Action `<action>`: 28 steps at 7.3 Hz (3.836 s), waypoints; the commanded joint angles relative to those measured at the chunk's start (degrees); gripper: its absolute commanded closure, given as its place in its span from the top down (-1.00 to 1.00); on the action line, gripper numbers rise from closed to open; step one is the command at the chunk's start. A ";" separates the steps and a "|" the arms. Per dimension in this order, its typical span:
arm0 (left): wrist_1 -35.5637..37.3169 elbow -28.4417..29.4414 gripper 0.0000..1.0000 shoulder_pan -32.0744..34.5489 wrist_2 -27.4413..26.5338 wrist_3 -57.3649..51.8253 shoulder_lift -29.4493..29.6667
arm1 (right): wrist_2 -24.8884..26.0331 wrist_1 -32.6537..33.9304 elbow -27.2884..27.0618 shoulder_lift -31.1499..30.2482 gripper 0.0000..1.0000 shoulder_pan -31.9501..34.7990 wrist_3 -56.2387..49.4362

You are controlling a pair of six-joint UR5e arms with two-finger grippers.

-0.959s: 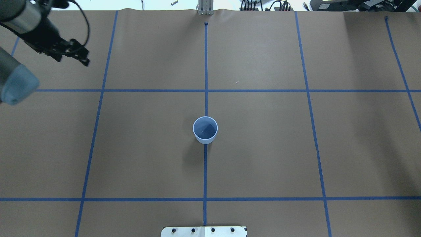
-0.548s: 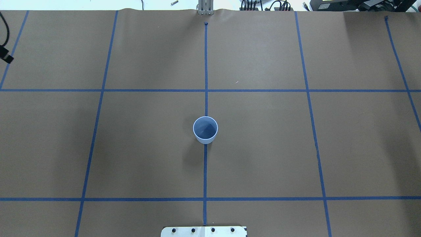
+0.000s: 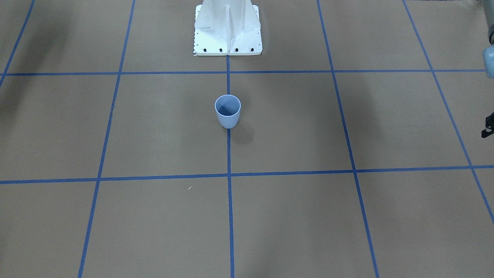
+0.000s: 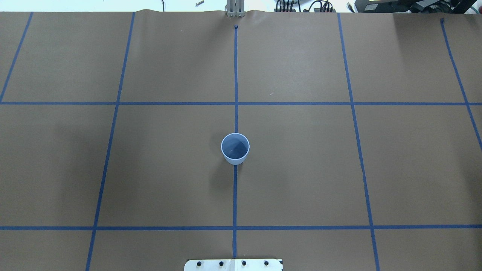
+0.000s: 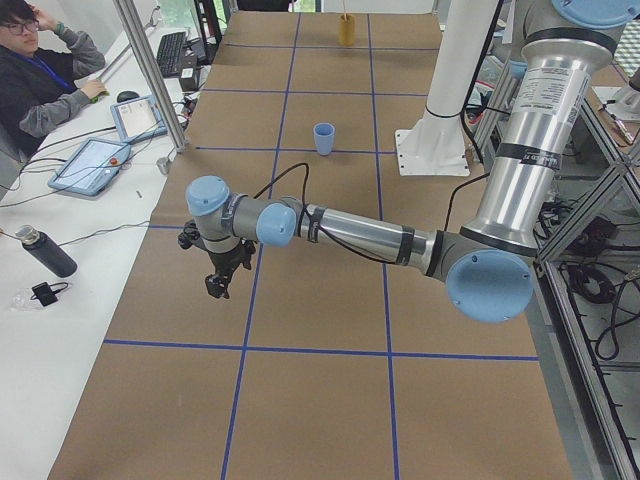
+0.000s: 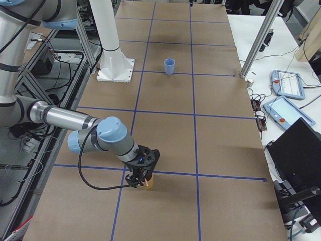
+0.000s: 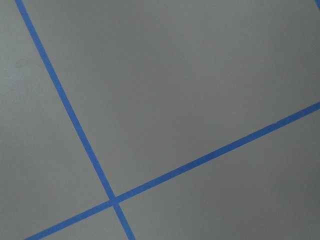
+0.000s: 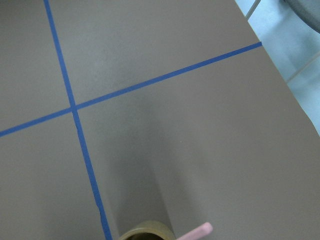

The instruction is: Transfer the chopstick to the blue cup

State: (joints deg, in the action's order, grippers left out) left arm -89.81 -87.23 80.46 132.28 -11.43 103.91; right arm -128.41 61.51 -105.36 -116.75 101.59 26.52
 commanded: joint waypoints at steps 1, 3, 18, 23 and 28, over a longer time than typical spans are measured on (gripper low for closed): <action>-0.02 0.13 0.97 0.05 0.00 -0.09 -0.20 | -0.17 -11.13 4.29 0.47 0.98 -1.90 12.73; -0.02 0.04 0.97 0.05 0.09 0.00 -0.20 | -0.17 -11.23 4.38 0.39 0.98 -3.93 13.21; 0.07 -0.31 0.97 -0.13 0.09 0.53 0.07 | -2.46 -13.17 7.19 2.06 -1.00 -5.79 9.25; 0.07 -0.40 0.97 -0.13 0.17 0.61 0.16 | -6.14 -12.38 3.23 2.76 -1.00 -0.17 4.62; 0.07 -0.49 0.97 -0.21 0.17 2.09 0.16 | -10.01 19.44 -4.49 11.07 -1.00 10.98 -24.59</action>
State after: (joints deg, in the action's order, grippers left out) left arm -89.74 -87.58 80.31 132.45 -10.42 104.06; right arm -138.12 69.55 -107.62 -109.41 109.40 11.44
